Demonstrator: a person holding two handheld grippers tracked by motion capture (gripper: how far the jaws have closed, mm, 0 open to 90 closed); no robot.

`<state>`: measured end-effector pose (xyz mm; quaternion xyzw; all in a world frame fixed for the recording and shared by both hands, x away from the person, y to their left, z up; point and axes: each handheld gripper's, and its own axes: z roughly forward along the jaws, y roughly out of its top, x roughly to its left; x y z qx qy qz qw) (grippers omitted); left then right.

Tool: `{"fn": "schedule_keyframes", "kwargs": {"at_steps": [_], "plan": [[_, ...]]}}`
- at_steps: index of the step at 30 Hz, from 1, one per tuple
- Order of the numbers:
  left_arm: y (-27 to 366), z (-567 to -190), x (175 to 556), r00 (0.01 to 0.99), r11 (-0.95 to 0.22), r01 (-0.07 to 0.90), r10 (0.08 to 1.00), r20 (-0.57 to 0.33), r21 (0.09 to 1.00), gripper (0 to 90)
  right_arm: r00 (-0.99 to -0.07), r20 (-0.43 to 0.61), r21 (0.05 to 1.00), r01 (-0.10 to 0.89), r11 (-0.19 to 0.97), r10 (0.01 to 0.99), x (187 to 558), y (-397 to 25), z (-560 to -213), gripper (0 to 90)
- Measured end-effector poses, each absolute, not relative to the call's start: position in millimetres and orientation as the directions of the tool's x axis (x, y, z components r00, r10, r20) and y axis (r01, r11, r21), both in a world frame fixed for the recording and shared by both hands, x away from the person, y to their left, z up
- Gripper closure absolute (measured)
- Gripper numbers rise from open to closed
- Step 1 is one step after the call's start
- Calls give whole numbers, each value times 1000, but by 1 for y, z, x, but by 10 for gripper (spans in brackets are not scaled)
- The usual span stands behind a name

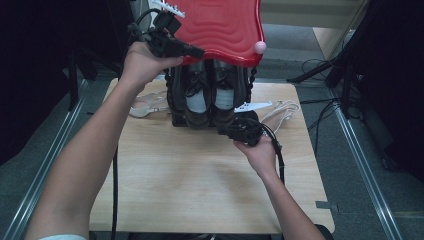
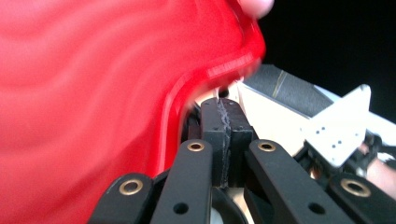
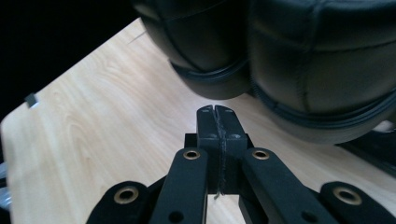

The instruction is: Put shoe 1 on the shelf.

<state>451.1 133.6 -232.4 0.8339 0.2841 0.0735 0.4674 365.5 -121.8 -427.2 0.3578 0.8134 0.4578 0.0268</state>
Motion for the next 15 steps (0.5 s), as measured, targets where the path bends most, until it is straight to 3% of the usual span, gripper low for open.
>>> {"fn": "schedule_keyframes", "kwargs": {"at_steps": [15], "plan": [[111, -232, 484, 809, -418, 416, 576, -119, 807, 899, -715, 279, 761, 572, 306, 641, 382, -124, -429, 900]]}}
